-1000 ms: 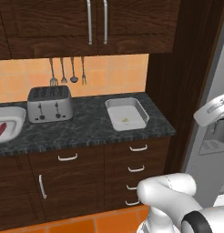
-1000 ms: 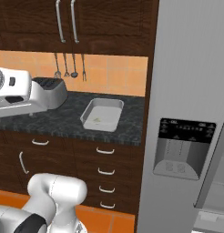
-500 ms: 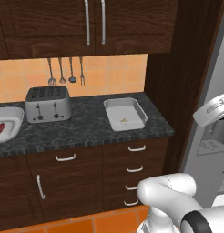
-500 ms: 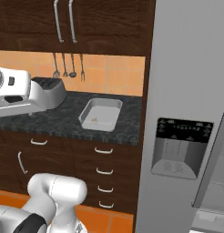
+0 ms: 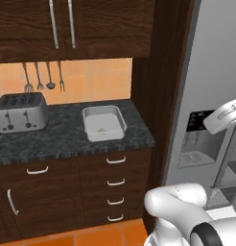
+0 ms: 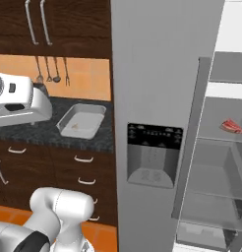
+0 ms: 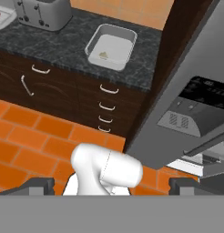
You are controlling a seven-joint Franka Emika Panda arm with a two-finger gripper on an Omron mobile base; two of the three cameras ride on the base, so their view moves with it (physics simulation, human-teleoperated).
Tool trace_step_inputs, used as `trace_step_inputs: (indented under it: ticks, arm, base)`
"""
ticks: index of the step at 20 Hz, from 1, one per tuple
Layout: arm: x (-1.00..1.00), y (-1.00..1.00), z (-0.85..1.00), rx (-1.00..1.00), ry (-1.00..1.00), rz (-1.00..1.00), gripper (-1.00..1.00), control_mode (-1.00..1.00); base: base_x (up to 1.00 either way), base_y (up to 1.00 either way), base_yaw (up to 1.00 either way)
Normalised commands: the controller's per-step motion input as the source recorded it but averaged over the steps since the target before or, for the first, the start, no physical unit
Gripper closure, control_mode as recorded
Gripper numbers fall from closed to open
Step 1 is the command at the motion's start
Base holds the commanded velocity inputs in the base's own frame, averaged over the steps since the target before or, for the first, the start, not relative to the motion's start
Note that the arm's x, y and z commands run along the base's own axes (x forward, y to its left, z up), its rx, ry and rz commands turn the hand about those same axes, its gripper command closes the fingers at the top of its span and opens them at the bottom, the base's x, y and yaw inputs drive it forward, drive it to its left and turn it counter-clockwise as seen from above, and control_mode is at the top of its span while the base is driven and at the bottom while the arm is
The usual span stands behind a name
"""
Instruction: Place one garlic and one steak in each tupperware on the nearby counter, to pack two identical lunches.
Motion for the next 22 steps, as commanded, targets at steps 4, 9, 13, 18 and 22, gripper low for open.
trace_step_inputs:
  ticks: [4,9,13,18,22]
  arm:
    - [0.00,0.00,0.00,0.00,0.00,0.00,-1.00,1.00]
    - [0.00,0.00,0.00,0.00,0.00,0.00,-1.00,1.00]
    - [0.00,0.00,0.00,0.00,0.00,0.00,-1.00,1.00]
    - [0.00,0.00,0.00,0.00,0.00,0.00,-1.00,1.00]
    - [0.00,0.00,0.00,0.00,0.00,0.00,-1.00,1.00]
  base:
    - [-0.12,-0.71,0.00]
    - [-0.05,-0.71,0.00]
    - [0.00,-0.67,0.00]
    - [0.00,-0.64,0.00]
    - [0.00,-0.60,0.00]
